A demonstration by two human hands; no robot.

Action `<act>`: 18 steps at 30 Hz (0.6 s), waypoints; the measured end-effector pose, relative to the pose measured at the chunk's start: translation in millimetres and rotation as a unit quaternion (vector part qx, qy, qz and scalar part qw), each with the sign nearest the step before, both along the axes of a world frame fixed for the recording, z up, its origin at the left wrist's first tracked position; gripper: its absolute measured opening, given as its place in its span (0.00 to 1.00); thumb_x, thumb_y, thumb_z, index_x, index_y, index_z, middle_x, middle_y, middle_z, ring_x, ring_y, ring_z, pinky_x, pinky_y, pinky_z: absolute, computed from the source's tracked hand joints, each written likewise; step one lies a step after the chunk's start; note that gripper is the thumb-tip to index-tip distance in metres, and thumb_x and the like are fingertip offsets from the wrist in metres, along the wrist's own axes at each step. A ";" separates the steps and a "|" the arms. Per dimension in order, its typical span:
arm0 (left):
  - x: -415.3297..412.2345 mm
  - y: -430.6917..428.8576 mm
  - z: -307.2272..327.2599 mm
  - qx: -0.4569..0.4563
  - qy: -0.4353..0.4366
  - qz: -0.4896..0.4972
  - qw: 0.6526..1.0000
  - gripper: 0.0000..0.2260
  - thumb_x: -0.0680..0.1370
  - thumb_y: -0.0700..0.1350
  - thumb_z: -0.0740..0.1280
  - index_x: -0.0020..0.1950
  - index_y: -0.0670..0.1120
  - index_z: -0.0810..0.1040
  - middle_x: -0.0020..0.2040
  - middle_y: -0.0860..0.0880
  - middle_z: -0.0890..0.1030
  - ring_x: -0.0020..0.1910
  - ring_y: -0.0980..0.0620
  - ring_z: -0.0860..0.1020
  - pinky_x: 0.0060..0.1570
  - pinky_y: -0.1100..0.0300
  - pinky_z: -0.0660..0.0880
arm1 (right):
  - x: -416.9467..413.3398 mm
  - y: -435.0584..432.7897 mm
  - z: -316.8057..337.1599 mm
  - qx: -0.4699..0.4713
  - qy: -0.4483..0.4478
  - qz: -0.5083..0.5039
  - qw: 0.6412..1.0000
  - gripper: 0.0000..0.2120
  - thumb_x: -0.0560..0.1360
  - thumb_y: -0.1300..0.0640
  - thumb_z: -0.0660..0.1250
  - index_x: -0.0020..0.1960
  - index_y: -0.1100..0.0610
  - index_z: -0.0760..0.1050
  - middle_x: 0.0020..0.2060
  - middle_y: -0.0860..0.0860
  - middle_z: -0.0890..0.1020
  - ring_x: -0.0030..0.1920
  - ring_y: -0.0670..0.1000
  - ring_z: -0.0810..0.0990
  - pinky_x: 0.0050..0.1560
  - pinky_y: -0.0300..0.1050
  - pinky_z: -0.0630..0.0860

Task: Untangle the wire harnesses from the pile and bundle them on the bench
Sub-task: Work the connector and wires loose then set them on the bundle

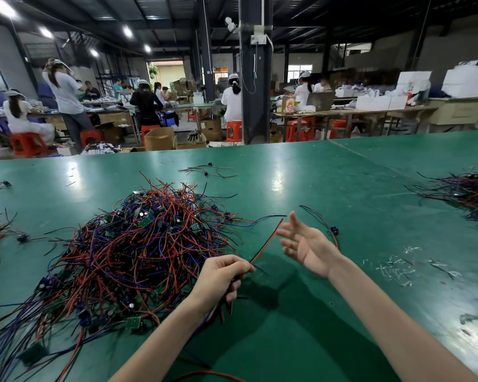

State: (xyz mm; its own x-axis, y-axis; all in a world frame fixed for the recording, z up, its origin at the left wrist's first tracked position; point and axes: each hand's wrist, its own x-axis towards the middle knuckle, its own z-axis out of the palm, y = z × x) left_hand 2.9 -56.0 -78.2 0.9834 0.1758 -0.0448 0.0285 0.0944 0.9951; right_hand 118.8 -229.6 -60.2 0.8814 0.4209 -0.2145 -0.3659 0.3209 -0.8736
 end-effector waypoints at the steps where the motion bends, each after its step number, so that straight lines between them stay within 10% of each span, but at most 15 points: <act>1: 0.2 -0.1 0.8 -0.005 -0.006 0.007 1.000 0.10 0.77 0.32 0.64 0.37 0.37 0.80 0.30 0.44 0.69 0.20 0.57 0.63 0.16 0.69 0.59 | -4.6 1.5 1.0 -0.012 -0.007 0.045 0.999 0.51 0.42 0.38 0.81 0.57 0.64 0.71 0.47 0.57 0.77 0.35 0.50 0.76 0.29 0.40 0.78; 9: 1.5 0.6 2.3 -0.020 -0.015 0.041 0.999 0.09 0.77 0.31 0.63 0.39 0.37 0.78 0.25 0.47 0.66 0.19 0.55 0.64 0.16 0.68 0.60 | -48.1 38.0 -12.7 -0.056 -0.107 0.155 0.980 0.05 0.70 0.62 0.70 0.44 0.64 0.79 0.31 0.50 0.81 0.27 0.42 0.74 0.27 0.34 0.72; 18: 2.6 -1.0 2.2 -0.069 0.035 0.006 0.997 0.09 0.78 0.45 0.66 0.41 0.41 0.77 0.30 0.48 0.74 0.23 0.54 0.68 0.21 0.63 0.64 | -44.4 37.1 -8.6 -0.043 -0.092 0.050 0.994 0.03 0.70 0.66 0.71 0.38 0.63 0.78 0.29 0.51 0.77 0.25 0.44 0.73 0.27 0.37 0.74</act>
